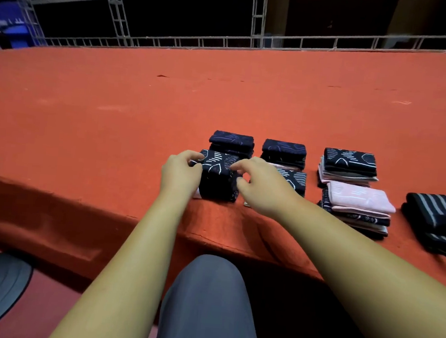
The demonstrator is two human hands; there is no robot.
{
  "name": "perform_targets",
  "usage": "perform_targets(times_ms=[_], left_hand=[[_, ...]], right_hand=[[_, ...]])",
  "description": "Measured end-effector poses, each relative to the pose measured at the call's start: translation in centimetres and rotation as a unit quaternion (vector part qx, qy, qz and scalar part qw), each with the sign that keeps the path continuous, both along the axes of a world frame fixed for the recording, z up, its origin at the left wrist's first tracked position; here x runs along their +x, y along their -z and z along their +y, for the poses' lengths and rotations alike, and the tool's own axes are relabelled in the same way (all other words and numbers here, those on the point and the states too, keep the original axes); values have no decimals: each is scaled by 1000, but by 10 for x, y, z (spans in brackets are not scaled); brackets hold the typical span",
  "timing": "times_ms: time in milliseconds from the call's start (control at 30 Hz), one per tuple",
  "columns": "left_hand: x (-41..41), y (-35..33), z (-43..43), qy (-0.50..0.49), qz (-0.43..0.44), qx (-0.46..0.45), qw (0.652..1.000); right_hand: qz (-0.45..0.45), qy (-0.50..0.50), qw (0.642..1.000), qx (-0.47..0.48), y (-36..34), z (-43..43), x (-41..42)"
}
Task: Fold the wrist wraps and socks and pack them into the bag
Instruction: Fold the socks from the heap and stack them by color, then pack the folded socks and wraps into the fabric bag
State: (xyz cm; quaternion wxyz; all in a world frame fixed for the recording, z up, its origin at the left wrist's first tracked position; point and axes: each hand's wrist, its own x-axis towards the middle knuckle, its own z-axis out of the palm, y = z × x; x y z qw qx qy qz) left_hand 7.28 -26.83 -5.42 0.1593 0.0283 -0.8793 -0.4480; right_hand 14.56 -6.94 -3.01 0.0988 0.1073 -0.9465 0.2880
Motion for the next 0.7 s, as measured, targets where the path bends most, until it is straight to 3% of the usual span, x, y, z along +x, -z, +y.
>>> perform_targets(times_ms=[267, 400, 700], left_hand=[[35, -35, 37, -22, 57, -66, 996], [62, -55, 71, 100, 46, 2, 994], [114, -74, 191, 344, 24, 5, 939]], right_hand=[[42, 31, 999, 9, -25, 49, 29], [52, 64, 997, 7, -38, 81, 50], [68, 225, 967, -101, -68, 212, 122]])
